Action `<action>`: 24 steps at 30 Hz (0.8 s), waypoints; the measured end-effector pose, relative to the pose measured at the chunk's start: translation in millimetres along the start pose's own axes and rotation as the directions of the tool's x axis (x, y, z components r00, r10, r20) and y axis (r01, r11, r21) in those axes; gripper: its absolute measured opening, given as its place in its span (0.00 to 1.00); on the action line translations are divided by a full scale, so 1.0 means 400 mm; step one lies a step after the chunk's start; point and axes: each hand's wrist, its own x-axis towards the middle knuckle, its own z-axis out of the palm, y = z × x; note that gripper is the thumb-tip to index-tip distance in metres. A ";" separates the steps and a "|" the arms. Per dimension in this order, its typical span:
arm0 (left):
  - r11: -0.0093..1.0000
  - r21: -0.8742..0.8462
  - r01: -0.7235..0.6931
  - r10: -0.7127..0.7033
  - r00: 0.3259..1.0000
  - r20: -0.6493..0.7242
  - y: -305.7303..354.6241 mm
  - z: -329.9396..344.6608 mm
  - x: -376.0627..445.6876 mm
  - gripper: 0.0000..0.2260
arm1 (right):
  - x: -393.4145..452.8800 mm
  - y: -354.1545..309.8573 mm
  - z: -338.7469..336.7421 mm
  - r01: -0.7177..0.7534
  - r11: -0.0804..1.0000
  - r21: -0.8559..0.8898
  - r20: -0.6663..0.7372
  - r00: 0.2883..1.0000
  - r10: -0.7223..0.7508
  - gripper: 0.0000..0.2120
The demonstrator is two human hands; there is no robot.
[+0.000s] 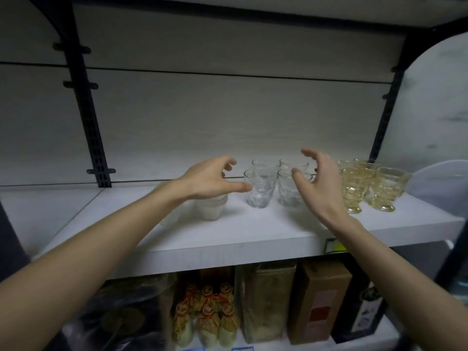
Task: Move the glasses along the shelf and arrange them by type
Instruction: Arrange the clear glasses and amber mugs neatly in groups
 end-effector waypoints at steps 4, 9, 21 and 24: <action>0.994 0.101 0.040 -0.042 0.999 0.015 0.086 0.062 0.070 0.47 | 0.000 0.086 -0.006 -0.070 0.997 -0.018 0.112 0.991 0.071 0.28; 0.980 0.188 0.062 -0.056 0.998 -0.034 0.117 0.100 0.112 0.41 | 0.002 0.111 0.011 -0.193 0.977 0.090 0.336 0.930 0.153 0.48; 0.992 -0.085 0.097 -0.114 0.967 -0.229 0.085 0.036 0.199 0.48 | 0.021 0.160 0.041 -0.234 0.952 0.196 0.282 0.943 0.174 0.47; 0.970 -0.235 0.061 -0.135 0.939 -0.315 0.094 -0.006 0.248 0.46 | 0.022 0.161 0.042 -0.240 0.951 0.196 0.276 0.944 0.181 0.47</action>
